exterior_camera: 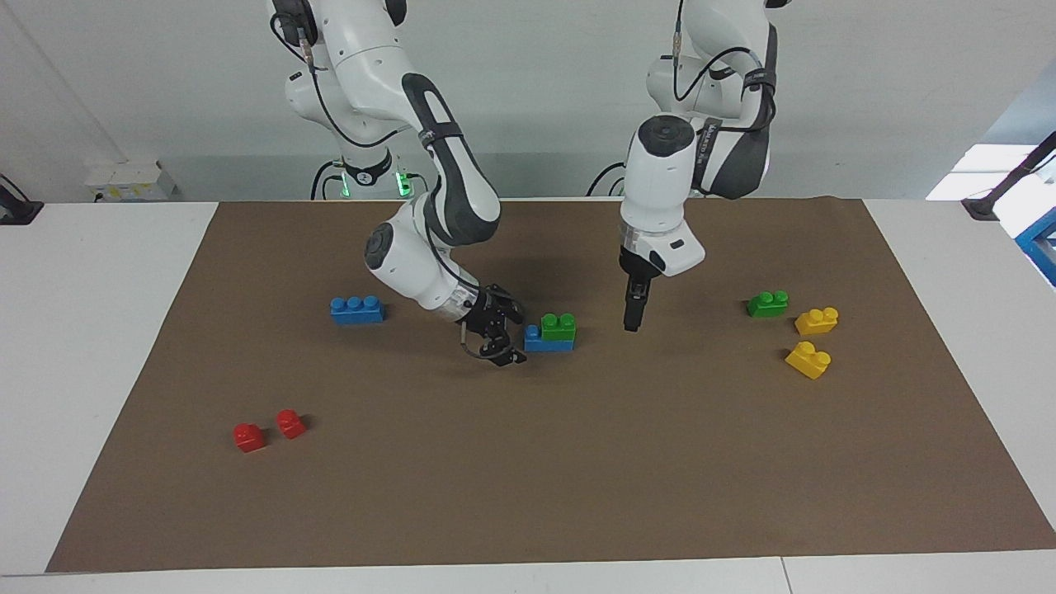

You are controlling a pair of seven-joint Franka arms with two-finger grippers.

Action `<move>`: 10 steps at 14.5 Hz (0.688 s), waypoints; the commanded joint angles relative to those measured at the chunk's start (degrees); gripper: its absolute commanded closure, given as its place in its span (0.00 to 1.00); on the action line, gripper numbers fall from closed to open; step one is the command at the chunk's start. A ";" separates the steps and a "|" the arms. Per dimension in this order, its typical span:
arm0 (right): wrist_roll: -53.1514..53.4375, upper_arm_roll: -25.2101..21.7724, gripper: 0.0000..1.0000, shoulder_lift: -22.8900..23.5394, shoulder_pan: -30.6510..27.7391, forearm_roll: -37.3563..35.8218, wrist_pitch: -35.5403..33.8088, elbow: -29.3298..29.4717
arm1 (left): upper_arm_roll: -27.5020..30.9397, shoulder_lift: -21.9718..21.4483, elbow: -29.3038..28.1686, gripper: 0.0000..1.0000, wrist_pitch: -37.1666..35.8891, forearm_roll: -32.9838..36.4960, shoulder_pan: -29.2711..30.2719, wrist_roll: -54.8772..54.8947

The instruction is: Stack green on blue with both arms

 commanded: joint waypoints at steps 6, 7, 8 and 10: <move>-12.80 0.36 0.10 -1.86 -10.71 -13.49 -15.35 7.15 | -0.15 -8.87 -0.14 0.00 -8.48 -3.81 12.12 35.49; -14.74 0.36 0.10 -2.21 -11.41 -16.47 -16.58 8.29 | -0.15 -10.02 0.03 0.00 -10.76 -3.82 13.53 41.03; -16.06 0.36 0.10 -2.56 -11.86 -19.80 -17.64 9.26 | -0.06 -10.90 0.65 0.00 -12.52 -3.82 14.67 45.18; -18.96 0.28 0.10 -2.74 -11.95 -25.26 -20.62 12.16 | 0.03 -11.17 2.75 0.00 -16.13 -3.82 16.70 51.95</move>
